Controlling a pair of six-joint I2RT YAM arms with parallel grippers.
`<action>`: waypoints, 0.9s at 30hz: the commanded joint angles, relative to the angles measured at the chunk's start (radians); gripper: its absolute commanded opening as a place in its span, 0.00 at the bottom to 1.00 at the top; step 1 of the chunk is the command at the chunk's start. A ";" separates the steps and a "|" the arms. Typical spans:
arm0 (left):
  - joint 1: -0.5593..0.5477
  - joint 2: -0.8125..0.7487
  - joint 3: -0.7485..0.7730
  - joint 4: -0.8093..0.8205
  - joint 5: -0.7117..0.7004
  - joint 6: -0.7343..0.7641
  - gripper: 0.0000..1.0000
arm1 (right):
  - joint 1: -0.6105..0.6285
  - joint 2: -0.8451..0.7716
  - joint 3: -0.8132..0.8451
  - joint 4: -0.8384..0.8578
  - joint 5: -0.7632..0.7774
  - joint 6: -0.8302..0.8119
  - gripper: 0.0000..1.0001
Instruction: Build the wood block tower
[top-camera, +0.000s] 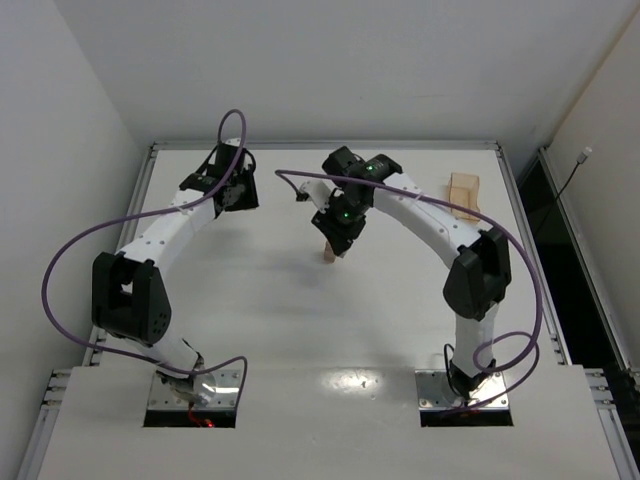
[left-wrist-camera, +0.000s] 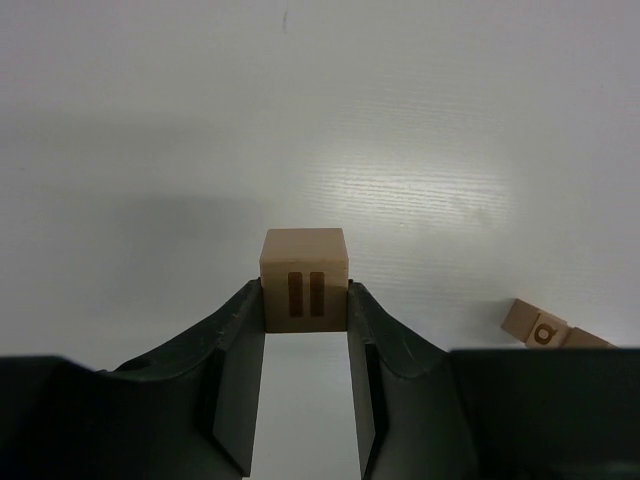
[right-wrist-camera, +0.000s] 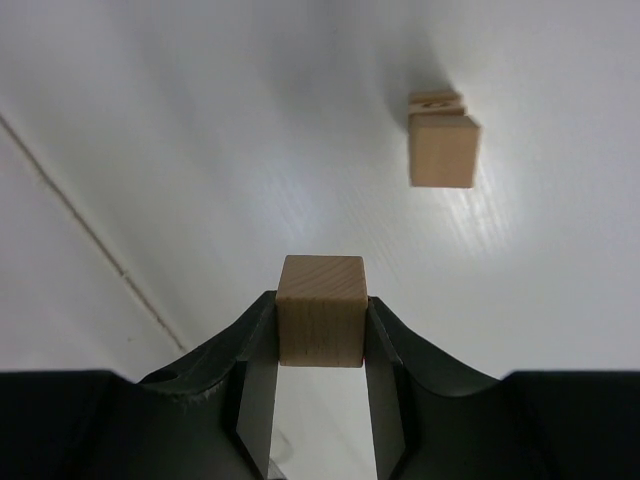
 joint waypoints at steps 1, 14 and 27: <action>-0.007 -0.037 0.028 0.019 -0.033 0.010 0.00 | -0.022 -0.029 0.059 0.125 0.057 0.127 0.00; 0.031 0.019 0.114 0.008 -0.024 0.009 0.00 | -0.048 0.014 0.080 0.269 0.103 0.199 0.00; 0.031 0.055 0.143 0.008 -0.033 0.009 0.00 | -0.039 0.073 0.080 0.223 0.085 0.159 0.00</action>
